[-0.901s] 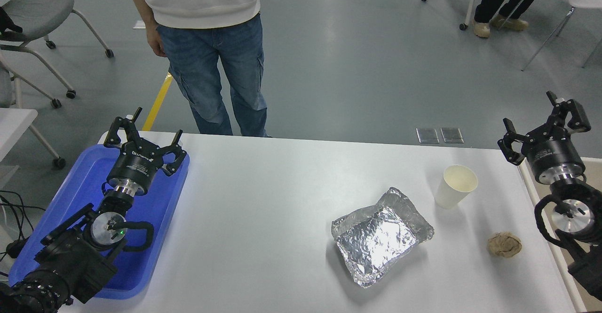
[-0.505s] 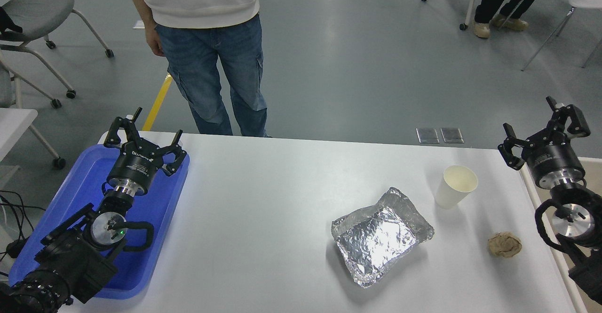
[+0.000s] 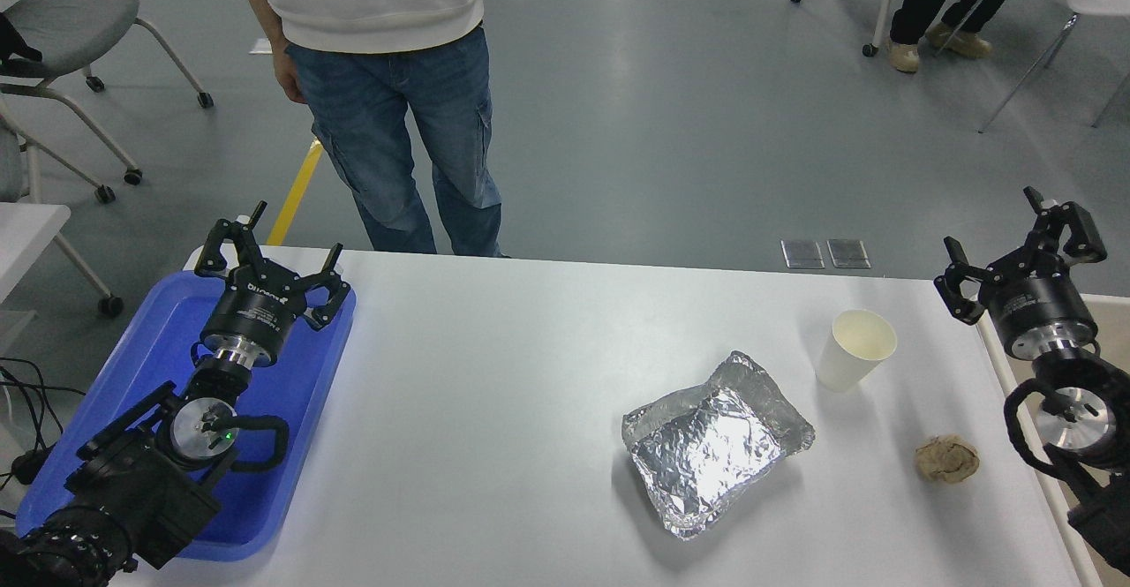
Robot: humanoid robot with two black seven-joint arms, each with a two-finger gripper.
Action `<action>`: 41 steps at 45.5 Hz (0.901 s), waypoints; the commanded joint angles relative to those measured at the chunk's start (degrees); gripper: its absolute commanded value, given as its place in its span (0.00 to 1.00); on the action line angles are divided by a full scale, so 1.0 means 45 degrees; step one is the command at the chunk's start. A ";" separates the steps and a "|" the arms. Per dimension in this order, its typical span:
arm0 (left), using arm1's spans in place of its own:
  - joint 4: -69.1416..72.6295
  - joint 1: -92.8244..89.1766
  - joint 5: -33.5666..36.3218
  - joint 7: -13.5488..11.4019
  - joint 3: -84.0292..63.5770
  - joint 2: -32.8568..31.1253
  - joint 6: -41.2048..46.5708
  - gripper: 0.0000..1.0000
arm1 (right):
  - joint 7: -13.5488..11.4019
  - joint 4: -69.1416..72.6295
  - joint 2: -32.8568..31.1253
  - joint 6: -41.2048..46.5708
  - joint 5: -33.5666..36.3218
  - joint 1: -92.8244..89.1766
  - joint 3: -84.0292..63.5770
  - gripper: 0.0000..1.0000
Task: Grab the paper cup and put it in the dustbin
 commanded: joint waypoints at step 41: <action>0.0000 0.0000 0.0000 -0.0001 0.0000 0.0000 0.0000 1.00 | -0.0019 0.0163 -0.3391 0.0019 0.0035 0.1474 -0.3503 1.00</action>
